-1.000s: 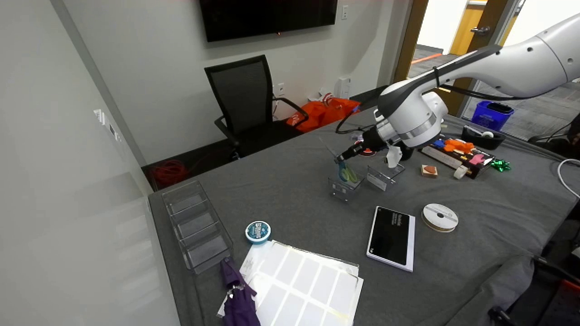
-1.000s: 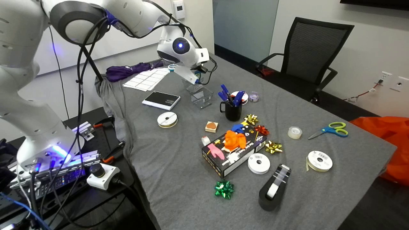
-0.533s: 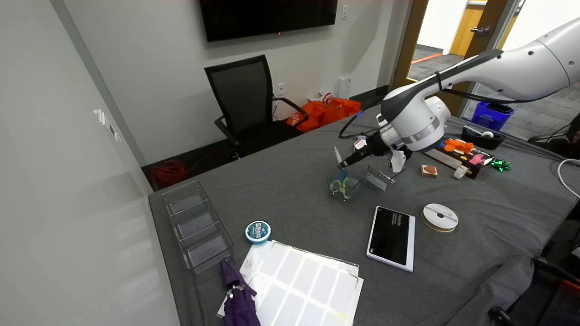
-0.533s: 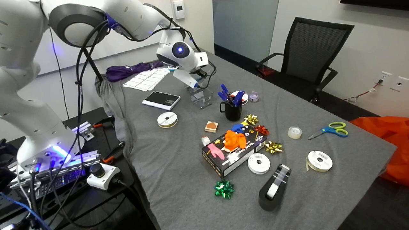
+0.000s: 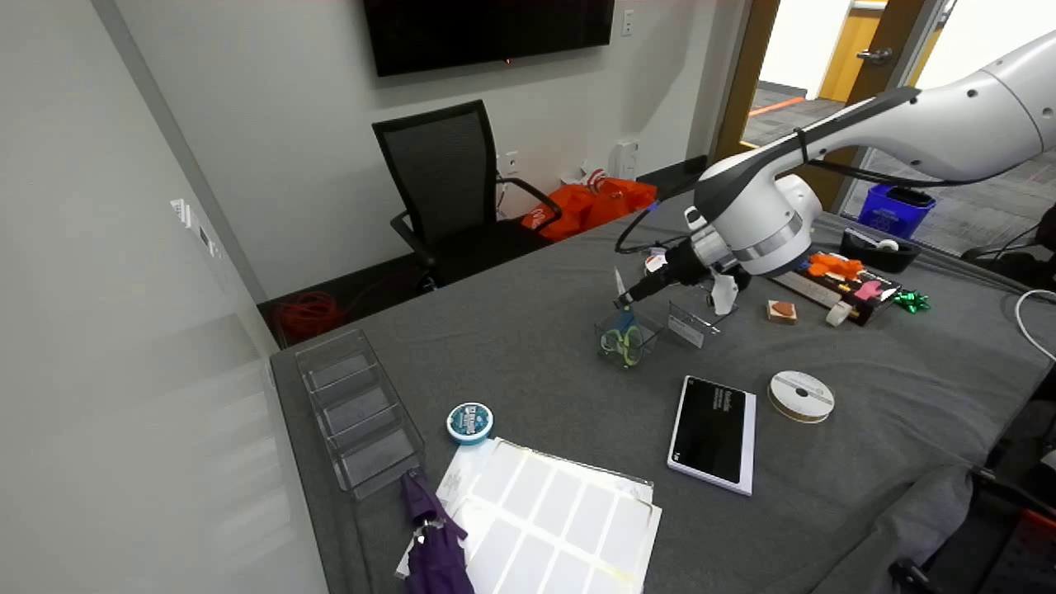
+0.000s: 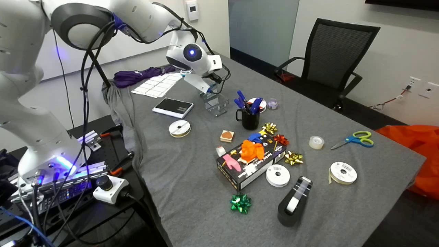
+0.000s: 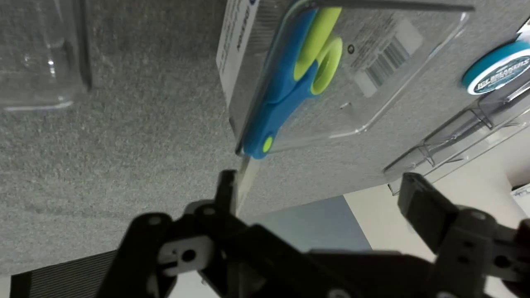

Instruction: Put the scissors in the bowl

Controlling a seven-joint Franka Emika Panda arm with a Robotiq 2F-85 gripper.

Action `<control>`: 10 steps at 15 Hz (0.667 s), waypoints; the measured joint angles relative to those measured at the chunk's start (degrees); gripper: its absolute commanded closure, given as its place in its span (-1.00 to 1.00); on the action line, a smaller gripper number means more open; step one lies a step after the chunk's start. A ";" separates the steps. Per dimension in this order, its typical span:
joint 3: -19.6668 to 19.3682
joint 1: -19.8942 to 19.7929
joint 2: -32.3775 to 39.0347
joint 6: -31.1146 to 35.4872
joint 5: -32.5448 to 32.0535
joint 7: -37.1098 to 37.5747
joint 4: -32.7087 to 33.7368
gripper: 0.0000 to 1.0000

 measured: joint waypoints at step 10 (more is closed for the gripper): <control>-15.23 12.31 -22.64 -4.69 -5.36 25.53 -13.44 -1.00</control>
